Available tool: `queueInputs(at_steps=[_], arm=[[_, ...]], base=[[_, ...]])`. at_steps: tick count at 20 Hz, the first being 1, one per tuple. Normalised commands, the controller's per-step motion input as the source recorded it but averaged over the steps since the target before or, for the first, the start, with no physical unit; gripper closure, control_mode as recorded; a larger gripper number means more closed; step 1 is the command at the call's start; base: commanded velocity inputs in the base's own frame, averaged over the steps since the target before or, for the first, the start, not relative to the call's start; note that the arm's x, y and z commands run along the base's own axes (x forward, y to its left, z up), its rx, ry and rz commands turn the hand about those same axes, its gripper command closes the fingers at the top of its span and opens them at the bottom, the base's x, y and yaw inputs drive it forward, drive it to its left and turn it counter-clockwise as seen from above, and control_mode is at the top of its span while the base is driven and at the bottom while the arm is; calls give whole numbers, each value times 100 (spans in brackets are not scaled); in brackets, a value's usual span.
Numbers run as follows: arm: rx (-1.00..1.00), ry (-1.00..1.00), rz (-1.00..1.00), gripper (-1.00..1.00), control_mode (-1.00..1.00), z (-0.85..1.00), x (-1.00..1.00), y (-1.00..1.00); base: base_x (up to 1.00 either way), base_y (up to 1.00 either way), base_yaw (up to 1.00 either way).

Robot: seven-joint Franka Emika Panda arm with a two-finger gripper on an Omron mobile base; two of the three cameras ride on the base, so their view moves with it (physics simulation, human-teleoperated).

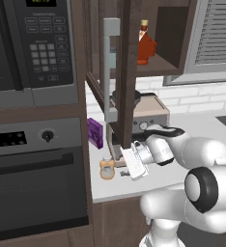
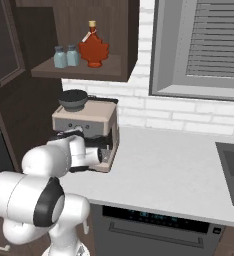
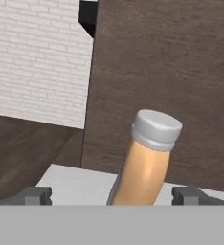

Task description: Put the shaker and condiment bottle from the counter next to their counterparts in the cabinet.

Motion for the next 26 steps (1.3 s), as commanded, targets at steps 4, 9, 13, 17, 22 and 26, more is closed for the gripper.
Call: queueInputs(at_steps=[4, 9, 13, 17, 22, 26], arm=[[0, 0, -10, -100, -100, -32, -29, 19], [0, 1, -13, -100, -100, -26, -18, 13], [0, 2, -14, -100, -100, -27, -16, 13], [0, 1, -13, -100, -100, -30, -25, 15], [0, 0, -11, -100, -100, -33, -42, 25], [0, 0, -10, -100, -100, -34, -45, 32]], base=[[0, 0, 0], [0, 0, 0], [0, 0, 0], [0, 0, 0], [0, 0, 0], [0, 0, 0]])
